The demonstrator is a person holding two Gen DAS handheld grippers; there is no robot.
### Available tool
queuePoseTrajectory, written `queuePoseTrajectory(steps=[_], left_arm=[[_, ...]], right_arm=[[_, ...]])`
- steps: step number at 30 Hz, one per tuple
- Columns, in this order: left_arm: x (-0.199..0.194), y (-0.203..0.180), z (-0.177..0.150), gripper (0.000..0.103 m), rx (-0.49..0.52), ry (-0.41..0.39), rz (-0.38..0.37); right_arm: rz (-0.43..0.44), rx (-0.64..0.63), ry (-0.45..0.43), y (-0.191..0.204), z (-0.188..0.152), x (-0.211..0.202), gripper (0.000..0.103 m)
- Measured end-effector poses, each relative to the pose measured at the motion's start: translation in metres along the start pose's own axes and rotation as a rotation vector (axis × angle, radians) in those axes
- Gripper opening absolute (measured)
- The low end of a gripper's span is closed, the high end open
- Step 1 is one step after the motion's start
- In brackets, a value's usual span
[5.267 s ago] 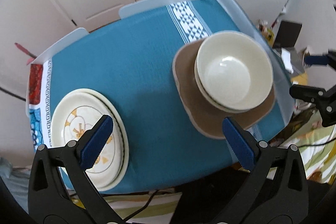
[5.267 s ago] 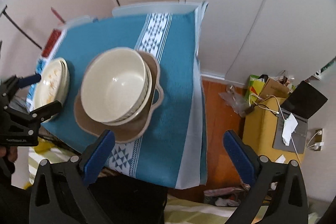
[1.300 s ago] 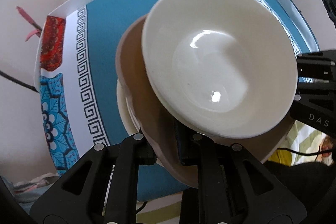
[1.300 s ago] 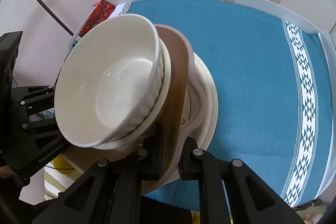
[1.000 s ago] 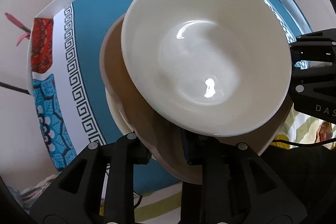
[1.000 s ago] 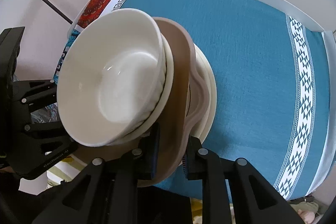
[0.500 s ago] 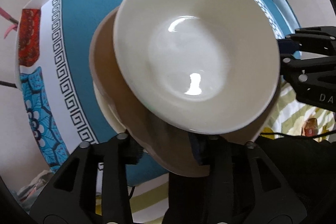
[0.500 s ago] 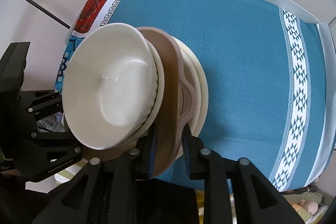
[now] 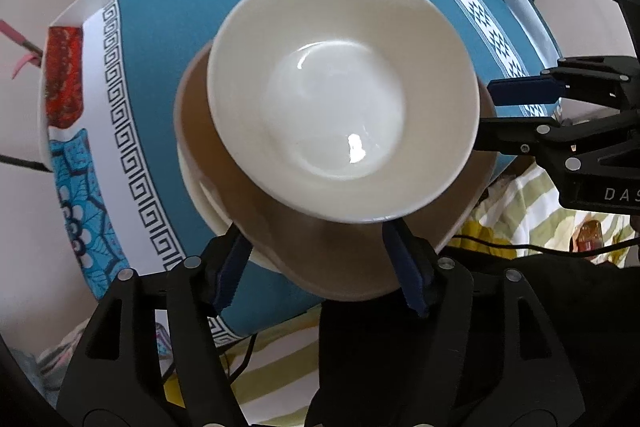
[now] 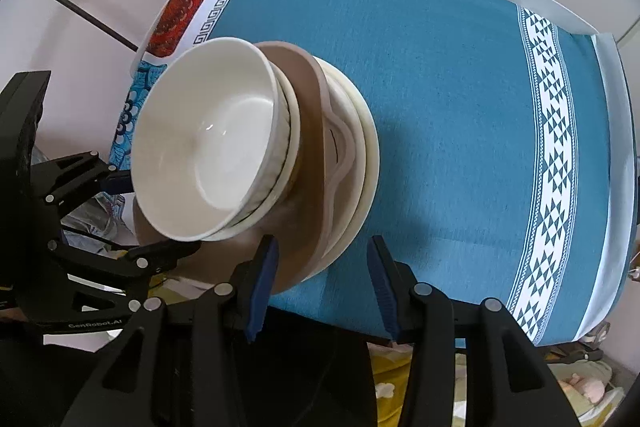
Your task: Organize plates and bowls
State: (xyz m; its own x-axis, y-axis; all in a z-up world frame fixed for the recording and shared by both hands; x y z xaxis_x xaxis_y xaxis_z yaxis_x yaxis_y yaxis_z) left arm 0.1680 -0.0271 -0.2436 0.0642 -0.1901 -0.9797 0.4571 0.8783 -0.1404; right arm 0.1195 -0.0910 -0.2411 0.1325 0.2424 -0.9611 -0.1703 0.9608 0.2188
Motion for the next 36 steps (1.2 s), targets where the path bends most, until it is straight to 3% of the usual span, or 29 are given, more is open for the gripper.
queuePoseTrajectory(steps=[13,18,20,21,23,24,25,27,29,31,36], left_arm=[[-0.068,-0.002,-0.034,0.063,-0.073,-0.185,0.054],[-0.125,-0.006,-0.039,0.063,-0.171,-0.381,0.056],[-0.161,-0.011,-0.044,0.063,-0.203,-0.512,0.092],[-0.175,-0.015,-0.047,0.063,-0.214,-0.568,0.112],[-0.210,-0.026,-0.056,0.069,-0.224,-0.707,0.156],[-0.224,-0.031,-0.060,0.084,-0.227,-0.767,0.179],[-0.236,-0.036,-0.065,0.100,-0.229,-0.824,0.202],[-0.260,-0.047,-0.078,0.103,-0.226,-0.951,0.251],[-0.274,-0.057,-0.087,0.103,-0.209,-1.026,0.285],[-0.282,-0.064,-0.090,0.103,-0.211,-1.054,0.319],[-0.288,-0.074,-0.101,0.103,-0.224,-1.099,0.338]], right_arm=[[0.004,0.009,-0.203,0.004,-0.023,-0.061,0.042],[-0.019,-0.010,-0.380,0.018,-0.034,-0.115,0.042],[-0.039,-0.026,-0.455,0.025,-0.039,-0.139,0.042],[-0.057,-0.037,-0.511,0.030,-0.043,-0.157,0.044],[-0.086,-0.050,-0.602,0.038,-0.050,-0.185,0.066],[-0.103,-0.054,-0.660,0.042,-0.055,-0.201,0.085],[-0.115,-0.055,-0.697,0.044,-0.058,-0.210,0.093],[-0.165,-0.044,-0.802,0.049,-0.070,-0.237,0.093],[-0.200,-0.017,-0.878,0.049,-0.079,-0.254,0.094],[-0.215,0.003,-0.925,0.050,-0.088,-0.263,0.103],[-0.274,0.031,-0.970,0.055,-0.102,-0.264,0.103]])
Point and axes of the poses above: each gripper's, at about its wrist camera, not at the fingertips, and x roughly the way its jaws point, y to its left, z to its top, the point moved 1 cm from there along x, roughly the way its jaws point, and after that the axes turned 2 degrees about -x, right-handed, at the moved point
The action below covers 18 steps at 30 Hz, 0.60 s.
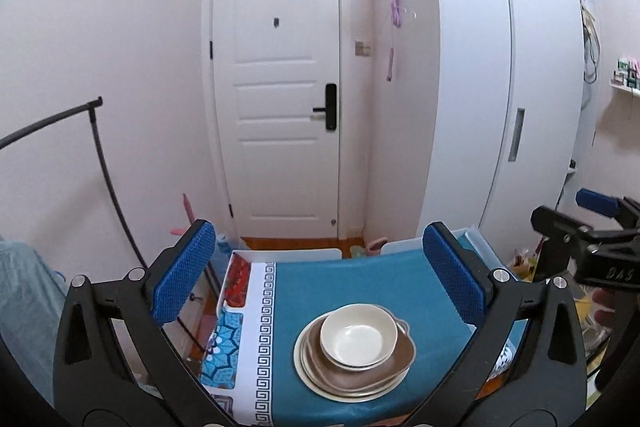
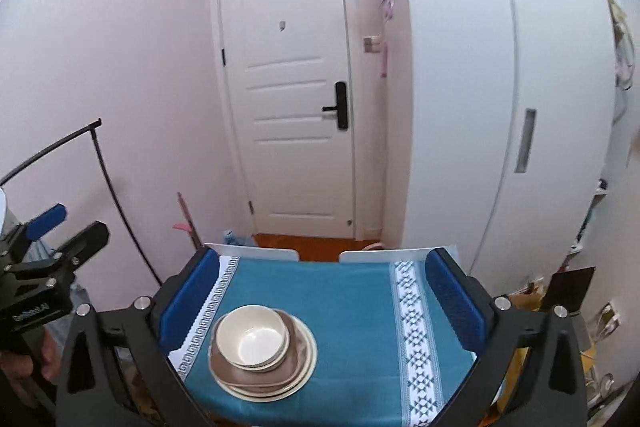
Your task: Organize plates and bowls
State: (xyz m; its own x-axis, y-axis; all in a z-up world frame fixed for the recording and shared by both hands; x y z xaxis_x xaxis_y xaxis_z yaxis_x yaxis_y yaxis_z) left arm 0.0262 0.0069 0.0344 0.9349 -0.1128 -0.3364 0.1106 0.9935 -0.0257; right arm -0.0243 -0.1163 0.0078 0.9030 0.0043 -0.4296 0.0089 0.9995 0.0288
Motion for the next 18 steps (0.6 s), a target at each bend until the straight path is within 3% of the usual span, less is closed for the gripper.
queuePoseTrajectory(steps=[18], left_arm=[[-0.019,-0.007,0.002,0.103,0.010,-0.034,0.035]], right_arm=[[-0.041,-0.006,-0.044,-0.001,-0.002,-0.018,0.103]])
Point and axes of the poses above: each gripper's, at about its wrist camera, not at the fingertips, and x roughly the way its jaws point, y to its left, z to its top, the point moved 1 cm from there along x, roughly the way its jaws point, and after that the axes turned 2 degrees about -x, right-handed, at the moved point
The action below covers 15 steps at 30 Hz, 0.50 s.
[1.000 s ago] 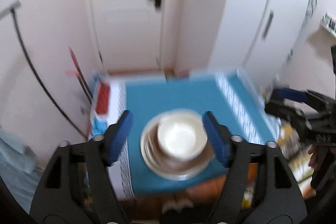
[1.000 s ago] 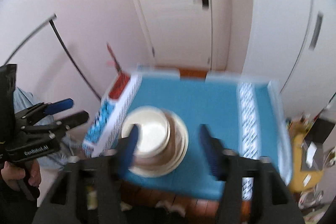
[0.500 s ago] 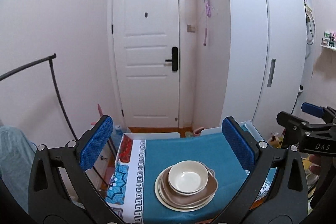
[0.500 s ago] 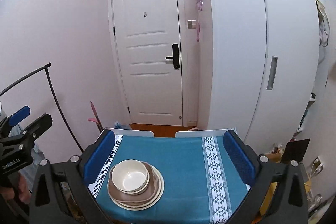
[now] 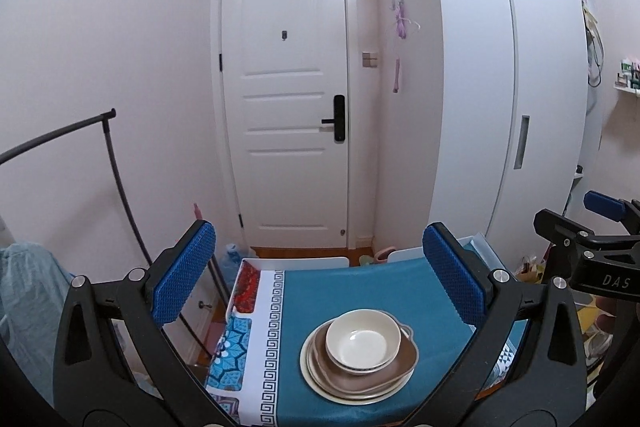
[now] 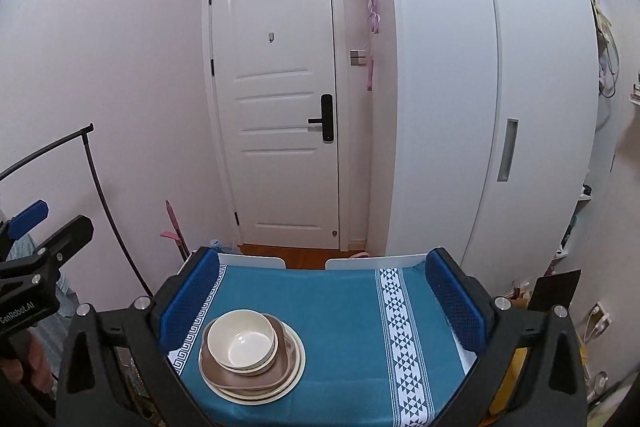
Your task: Organize plates and bowls
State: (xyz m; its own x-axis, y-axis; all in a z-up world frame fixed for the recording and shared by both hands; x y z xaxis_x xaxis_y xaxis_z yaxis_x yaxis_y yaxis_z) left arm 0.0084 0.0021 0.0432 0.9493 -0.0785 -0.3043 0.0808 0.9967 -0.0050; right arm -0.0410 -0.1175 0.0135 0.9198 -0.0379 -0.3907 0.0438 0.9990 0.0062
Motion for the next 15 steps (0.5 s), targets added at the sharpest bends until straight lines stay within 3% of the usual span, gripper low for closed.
queuePoseTrajectory(steps=[15], left_arm=[[0.0000,-0.0005,-0.0025,0.103,0.009,-0.003,0.012]], right_arm=[[-0.023,0.003,0.006,0.0002,0.0016,0.0038,0.103]])
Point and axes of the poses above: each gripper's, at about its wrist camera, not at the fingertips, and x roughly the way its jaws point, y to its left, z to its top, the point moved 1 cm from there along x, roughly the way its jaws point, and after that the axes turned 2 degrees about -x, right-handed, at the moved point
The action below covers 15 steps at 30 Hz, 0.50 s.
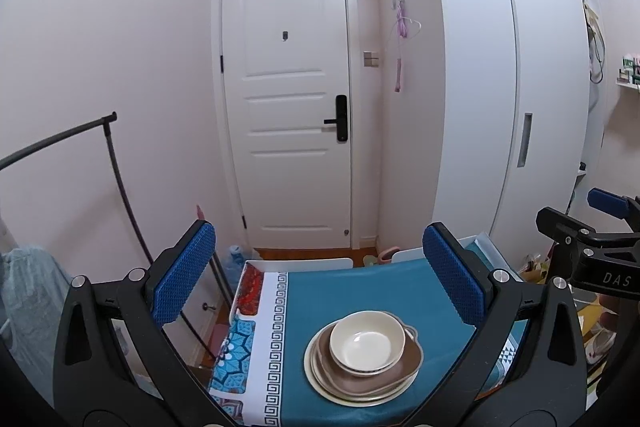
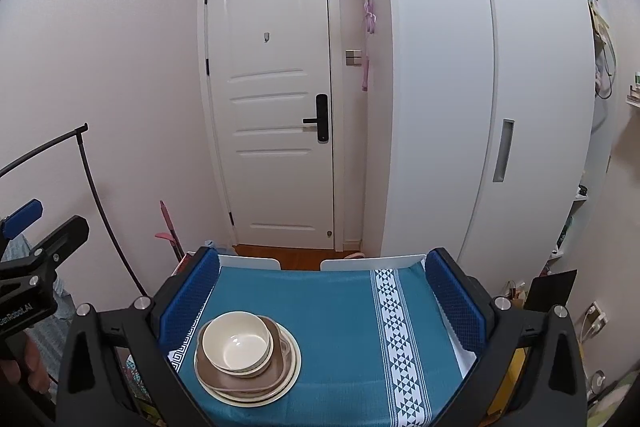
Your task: Organize plates and bowls
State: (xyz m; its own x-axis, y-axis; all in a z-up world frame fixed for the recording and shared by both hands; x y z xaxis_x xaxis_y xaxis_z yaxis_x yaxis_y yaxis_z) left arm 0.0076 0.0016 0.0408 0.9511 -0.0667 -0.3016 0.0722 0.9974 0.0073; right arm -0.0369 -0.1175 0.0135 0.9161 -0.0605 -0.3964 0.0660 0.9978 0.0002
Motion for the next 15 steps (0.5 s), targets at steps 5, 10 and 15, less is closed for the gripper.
queuePoseTrajectory(steps=[5,10,15], left_arm=[[0.0007,0.0007,0.0001,0.103,0.003,0.000,0.003],[0.0027,0.0035,0.0004,0.103,0.010,0.002,0.007],[0.0049,0.0059,0.0004,0.103,0.016,0.000,0.006]], right_arm=[[-0.002,-0.002,0.002,0.0007,-0.0004,0.0001,0.103],[-0.001,0.000,0.005,0.0005,-0.0008,0.0016,0.103],[-0.004,-0.002,0.005,0.0010,-0.0009,0.0014,0.103]])
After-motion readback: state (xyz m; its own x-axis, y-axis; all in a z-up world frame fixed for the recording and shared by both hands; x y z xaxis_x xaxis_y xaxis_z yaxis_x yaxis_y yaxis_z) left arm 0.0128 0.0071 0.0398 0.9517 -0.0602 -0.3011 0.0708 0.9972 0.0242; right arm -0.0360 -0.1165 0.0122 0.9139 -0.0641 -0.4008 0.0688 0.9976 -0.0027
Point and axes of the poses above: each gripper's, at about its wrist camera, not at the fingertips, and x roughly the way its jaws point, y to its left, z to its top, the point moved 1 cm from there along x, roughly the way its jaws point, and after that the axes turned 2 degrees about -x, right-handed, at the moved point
